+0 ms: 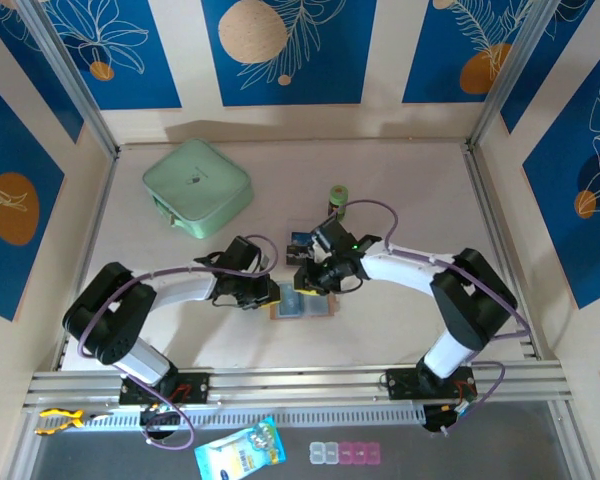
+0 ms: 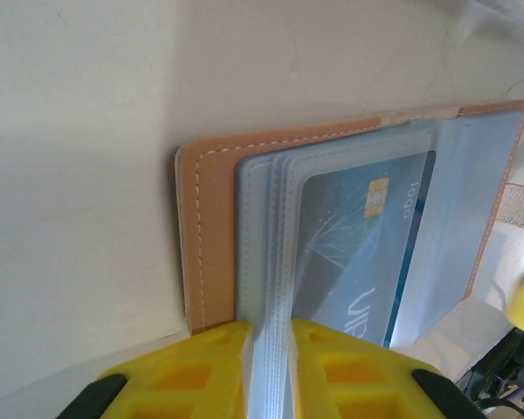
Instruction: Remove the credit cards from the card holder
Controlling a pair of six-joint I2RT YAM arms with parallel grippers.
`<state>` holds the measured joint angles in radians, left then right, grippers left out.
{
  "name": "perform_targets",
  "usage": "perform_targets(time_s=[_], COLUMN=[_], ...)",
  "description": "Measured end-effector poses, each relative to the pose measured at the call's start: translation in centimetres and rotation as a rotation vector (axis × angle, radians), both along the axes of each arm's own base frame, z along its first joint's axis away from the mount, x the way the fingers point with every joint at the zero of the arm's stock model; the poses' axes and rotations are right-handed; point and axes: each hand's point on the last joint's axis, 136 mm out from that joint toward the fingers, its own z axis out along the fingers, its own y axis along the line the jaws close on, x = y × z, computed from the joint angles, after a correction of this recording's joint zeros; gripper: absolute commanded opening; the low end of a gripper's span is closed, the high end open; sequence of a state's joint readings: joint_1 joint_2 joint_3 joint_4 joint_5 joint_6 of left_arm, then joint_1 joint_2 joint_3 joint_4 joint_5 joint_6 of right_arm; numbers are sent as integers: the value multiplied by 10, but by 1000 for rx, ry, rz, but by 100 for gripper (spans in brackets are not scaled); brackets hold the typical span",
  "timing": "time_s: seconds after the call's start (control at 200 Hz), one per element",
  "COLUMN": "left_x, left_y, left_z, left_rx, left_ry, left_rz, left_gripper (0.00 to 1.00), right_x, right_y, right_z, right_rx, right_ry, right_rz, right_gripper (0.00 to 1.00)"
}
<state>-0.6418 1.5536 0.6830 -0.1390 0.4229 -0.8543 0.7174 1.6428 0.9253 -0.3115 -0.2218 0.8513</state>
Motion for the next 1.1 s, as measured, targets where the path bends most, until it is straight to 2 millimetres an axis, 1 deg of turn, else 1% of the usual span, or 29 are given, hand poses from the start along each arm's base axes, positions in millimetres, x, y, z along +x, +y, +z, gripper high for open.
perform_targets(time_s=[0.13,0.3,0.505,0.655,0.765,1.1], left_x=[-1,-1,-1,-2,-2,-2], left_y=[0,1,1,1,1,1], left_z=[0,-1,-1,-1,-2,-1], left_rx=[2,4,5,6,7,8], left_ry=[3,5,6,8,9,10], left_rz=[0,0,0,-1,-1,-1], left_gripper=[18,17,16,16,16,16], right_x=[1,0,1,2,3,4], right_y=[1,3,7,7,4,-4], right_z=[-13,-21,-25,-25,-26,-27], right_rx=[-16,-14,-13,-24,-56,-124], right_ry=[18,37,45,47,36,18], right_rz=[0,8,13,15,16,22], right_gripper=[22,22,21,24,26,26])
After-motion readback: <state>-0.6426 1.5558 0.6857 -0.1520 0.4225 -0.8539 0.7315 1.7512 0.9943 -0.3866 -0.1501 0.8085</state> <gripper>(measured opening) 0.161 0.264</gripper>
